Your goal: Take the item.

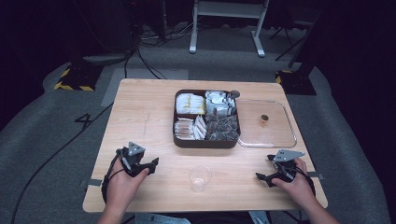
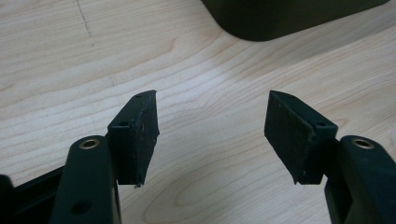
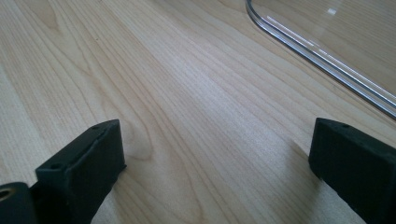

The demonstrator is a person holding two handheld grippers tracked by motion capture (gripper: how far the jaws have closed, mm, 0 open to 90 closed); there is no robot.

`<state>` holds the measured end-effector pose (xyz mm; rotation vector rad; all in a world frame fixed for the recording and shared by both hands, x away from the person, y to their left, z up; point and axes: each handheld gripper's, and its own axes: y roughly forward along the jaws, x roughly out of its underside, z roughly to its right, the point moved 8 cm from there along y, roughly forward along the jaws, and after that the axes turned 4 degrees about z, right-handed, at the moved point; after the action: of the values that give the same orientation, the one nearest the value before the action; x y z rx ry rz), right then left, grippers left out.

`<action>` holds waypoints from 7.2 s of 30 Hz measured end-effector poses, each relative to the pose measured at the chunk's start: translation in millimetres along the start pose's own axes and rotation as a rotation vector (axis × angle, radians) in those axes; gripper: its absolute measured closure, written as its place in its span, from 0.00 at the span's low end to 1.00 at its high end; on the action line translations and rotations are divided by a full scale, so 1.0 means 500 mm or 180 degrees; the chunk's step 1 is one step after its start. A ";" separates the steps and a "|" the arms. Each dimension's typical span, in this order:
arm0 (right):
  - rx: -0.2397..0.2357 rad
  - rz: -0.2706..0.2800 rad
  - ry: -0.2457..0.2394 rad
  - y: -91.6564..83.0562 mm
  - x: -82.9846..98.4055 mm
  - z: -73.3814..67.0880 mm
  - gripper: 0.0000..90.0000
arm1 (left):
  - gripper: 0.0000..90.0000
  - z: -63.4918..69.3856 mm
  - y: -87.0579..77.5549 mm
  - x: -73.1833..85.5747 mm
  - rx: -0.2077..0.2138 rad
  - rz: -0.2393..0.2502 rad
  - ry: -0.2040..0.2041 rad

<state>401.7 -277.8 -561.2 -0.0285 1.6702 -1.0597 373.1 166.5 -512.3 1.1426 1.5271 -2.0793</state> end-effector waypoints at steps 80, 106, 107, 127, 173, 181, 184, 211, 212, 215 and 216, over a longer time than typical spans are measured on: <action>-0.0066 0.0018 -0.0045 -0.001 -0.001 0.001 0.06 | 0.48 0.094 0.357 -0.396 -0.0069 -0.0145 -0.0168; -0.0083 0.0024 -0.0068 -0.002 0.000 0.001 0.07 | 0.58 0.086 0.428 -0.353 -0.0047 -0.0533 -0.0172; -0.0083 0.0024 -0.0068 -0.002 0.000 0.001 0.07 | 0.58 0.086 0.428 -0.352 -0.0050 -0.0549 -0.0154; -0.0090 0.0023 -0.0065 -0.002 0.000 0.000 0.07 | 0.86 0.080 0.430 -0.340 -0.0102 -0.0723 0.0039; -0.0092 0.0026 -0.0072 -0.003 0.000 0.000 0.08 | 1.00 0.080 0.303 -0.439 0.0164 -0.0230 0.0371; -0.0093 0.0027 -0.0073 -0.003 0.000 0.000 0.08 | 1.00 0.081 0.233 -0.454 0.0320 -0.0069 0.0558; -0.0111 0.0026 -0.0087 -0.003 0.000 0.001 0.08 | 1.00 0.092 0.206 -0.455 0.0446 -0.0029 0.0678; -0.0139 0.0028 -0.0113 -0.003 0.000 0.001 0.08 | 1.00 0.181 -0.039 -0.381 0.1174 0.0269 0.1334; -0.0139 0.0028 -0.0114 -0.003 0.000 0.001 0.08 | 1.00 0.183 -0.044 -0.377 0.1186 0.0266 0.1335; -0.0140 0.0028 -0.0114 -0.003 0.000 0.001 0.08 | 1.00 0.193 -0.062 -0.361 0.1223 0.0289 0.1372; -0.0139 0.0028 -0.0113 -0.003 0.000 0.001 0.08 | 1.00 0.197 -0.067 -0.354 0.1240 0.0281 0.1379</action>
<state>401.1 -279.0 -560.3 -0.0680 1.6600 -1.0108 422.1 55.4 -346.6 1.8668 1.2251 -2.2290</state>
